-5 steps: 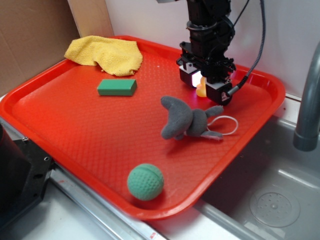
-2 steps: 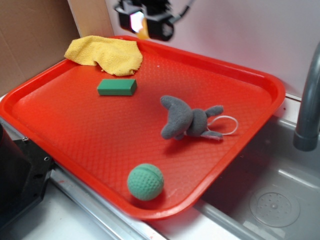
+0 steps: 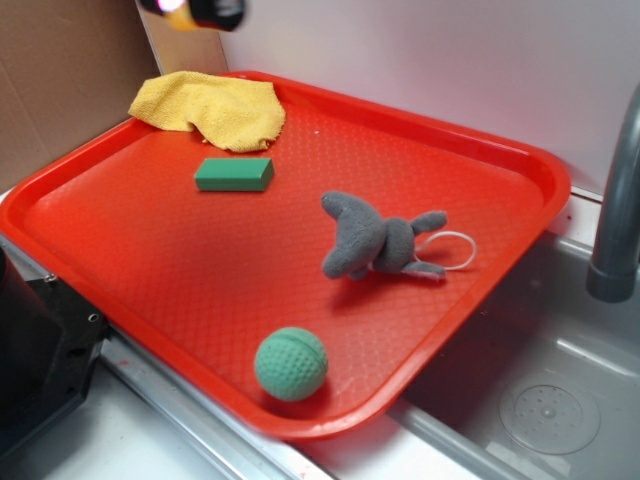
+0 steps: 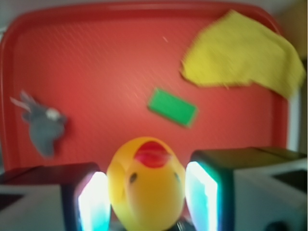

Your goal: Grab the yellow duck.

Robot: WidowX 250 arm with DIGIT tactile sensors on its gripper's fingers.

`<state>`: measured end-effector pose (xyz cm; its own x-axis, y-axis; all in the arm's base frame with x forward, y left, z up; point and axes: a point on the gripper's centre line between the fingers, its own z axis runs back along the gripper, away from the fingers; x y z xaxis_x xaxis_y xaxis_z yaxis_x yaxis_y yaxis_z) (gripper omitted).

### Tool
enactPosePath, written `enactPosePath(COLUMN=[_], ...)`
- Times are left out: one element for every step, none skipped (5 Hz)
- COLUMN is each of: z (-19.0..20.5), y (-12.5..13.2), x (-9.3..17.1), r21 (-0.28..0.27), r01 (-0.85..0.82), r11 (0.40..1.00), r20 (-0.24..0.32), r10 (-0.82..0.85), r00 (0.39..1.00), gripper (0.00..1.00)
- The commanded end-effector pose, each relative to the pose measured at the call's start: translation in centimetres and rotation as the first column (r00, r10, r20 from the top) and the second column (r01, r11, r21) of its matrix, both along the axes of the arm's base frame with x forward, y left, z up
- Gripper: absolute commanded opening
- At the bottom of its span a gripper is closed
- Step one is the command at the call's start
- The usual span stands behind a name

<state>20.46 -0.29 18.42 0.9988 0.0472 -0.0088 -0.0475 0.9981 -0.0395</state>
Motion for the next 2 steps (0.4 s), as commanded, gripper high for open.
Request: enactPosePath(z=[1.06,0.88], y=[-0.06,-0.35], x=[-4.22,-4.17], r21=[0.025,0.118], r01=[-0.048,-0.104], r11=[0.999,0.988], r20=[0.087,0.090], r10=[0.045,0.094], r00=[0.995,0.992], gripper=[0.00,0.00])
